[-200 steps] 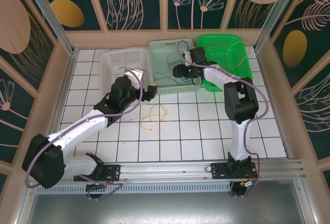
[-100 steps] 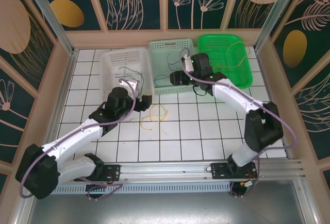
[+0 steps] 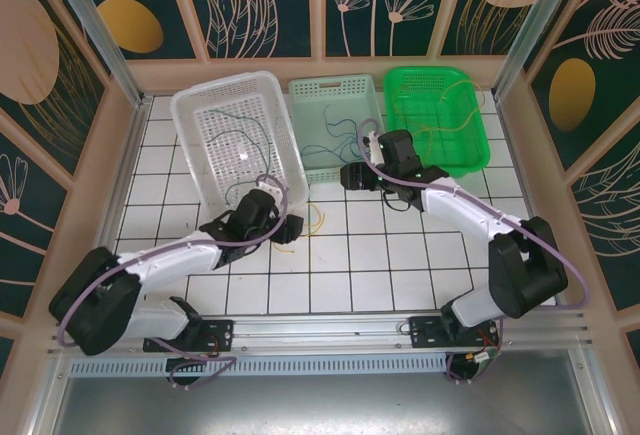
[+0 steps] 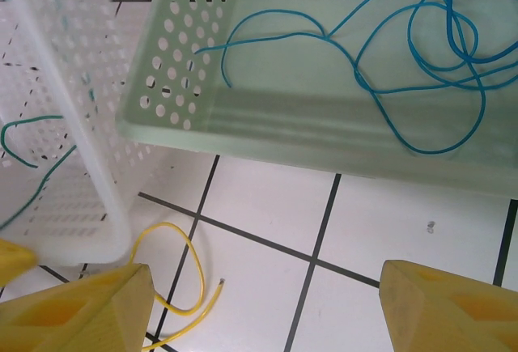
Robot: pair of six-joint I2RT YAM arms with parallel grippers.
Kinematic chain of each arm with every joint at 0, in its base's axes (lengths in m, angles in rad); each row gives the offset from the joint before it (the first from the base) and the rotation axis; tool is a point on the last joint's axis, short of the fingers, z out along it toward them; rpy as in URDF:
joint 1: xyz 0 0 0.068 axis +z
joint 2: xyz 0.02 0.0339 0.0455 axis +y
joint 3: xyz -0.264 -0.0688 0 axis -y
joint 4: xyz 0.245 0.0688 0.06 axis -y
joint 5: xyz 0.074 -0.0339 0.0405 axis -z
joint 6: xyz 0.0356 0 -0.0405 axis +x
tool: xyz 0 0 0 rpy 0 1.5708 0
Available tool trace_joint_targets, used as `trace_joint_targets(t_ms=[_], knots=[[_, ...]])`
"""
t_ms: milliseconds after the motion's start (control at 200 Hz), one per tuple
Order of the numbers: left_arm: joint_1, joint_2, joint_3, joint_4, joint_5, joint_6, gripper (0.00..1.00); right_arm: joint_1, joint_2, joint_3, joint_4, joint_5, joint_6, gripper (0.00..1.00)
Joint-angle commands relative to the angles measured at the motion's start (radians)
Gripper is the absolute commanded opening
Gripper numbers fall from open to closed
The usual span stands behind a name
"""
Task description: Untangle the cables
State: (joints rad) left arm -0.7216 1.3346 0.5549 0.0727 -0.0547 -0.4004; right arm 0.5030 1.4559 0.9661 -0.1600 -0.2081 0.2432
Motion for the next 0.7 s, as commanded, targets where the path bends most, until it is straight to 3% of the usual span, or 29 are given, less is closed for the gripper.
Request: trace_joint_targets(t_ms=[0, 140, 245, 505, 696], knots=[[-0.014, -0.01, -0.028, -0.088, -0.065, -0.077, 0.75, -0.004, -0.053, -0.019, 0.033, 0.016, 0.01, 0.74], [-0.013, -0.166, -0.026, -0.123, -0.19, -0.063, 0.79, -0.008, -0.053, -0.029, 0.051, 0.008, 0.013, 0.74], [-0.012, -0.238, 0.031, -0.177, -0.232, -0.03, 0.81, -0.001, -0.006, -0.008, 0.104, -0.067, 0.014, 0.74], [-0.012, -0.203, 0.114, -0.218, -0.199, -0.009, 0.82, 0.075, 0.186, 0.179, 0.072, -0.072, -0.056, 0.75], [-0.012, -0.242, 0.089, -0.237, -0.226, -0.031, 0.82, 0.078, 0.214, 0.16, 0.099, -0.12, -0.043, 0.74]])
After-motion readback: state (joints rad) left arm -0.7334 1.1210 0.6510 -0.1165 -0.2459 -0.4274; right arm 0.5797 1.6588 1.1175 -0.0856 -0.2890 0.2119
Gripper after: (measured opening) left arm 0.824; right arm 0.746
